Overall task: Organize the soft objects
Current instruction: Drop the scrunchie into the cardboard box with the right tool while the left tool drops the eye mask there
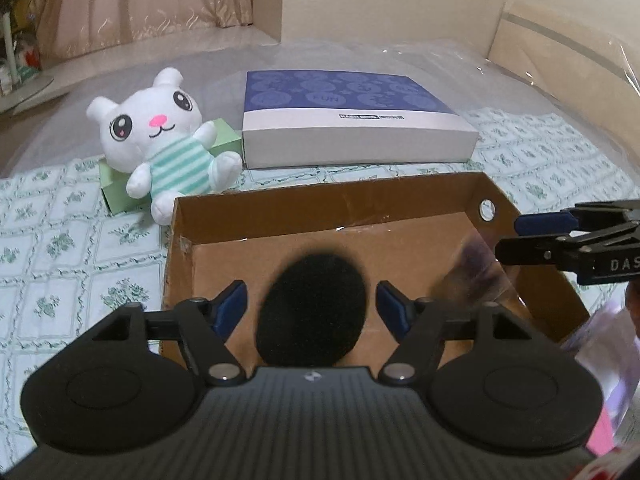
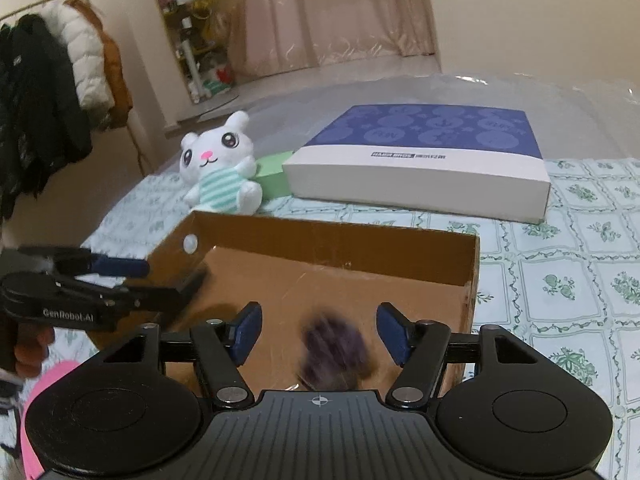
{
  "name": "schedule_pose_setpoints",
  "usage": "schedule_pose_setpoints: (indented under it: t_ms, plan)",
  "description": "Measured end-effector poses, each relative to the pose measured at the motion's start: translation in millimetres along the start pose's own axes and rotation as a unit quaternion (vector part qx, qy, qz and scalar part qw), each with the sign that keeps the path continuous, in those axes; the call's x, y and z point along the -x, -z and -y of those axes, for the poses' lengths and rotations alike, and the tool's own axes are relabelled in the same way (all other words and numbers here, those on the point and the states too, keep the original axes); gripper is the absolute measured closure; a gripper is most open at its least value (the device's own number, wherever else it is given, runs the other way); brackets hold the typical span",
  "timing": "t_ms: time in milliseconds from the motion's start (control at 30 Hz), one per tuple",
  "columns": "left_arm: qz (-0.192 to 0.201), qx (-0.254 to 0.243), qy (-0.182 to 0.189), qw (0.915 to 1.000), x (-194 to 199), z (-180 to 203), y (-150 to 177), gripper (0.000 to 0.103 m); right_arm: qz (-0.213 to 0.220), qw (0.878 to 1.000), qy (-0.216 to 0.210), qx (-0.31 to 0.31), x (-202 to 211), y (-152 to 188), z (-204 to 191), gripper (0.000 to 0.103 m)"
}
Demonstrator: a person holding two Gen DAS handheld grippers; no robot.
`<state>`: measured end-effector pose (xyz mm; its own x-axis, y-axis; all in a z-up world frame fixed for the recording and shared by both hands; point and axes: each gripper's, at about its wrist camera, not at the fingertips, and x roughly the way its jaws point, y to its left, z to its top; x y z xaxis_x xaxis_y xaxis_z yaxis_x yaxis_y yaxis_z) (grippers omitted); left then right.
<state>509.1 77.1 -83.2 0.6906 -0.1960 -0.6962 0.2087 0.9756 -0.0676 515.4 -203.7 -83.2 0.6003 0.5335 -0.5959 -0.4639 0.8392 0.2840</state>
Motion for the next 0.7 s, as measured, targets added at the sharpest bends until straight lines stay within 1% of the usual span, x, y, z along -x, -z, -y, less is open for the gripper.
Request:
schedule_pose_setpoints:
  t_ms: [167,367,533,700]
  plan:
    - [-0.002,0.006,0.000,1.0000,2,-1,1,0.031,-0.001,1.000,0.008,0.000,7,0,1,0.039]
    - [-0.011,0.015,-0.016,0.9997,19,-9,11,0.031,0.001,1.000,0.022,-0.005,26,9,3,0.039]
    - [-0.014,0.017,-0.034,0.9992,45,-16,20,0.031,0.002,1.000,0.014,-0.016,51,14,1,0.039]
    - [-0.007,0.024,-0.046,0.9986,79,-21,28,0.031,0.016,1.000,0.005,-0.020,83,17,-9,0.039]
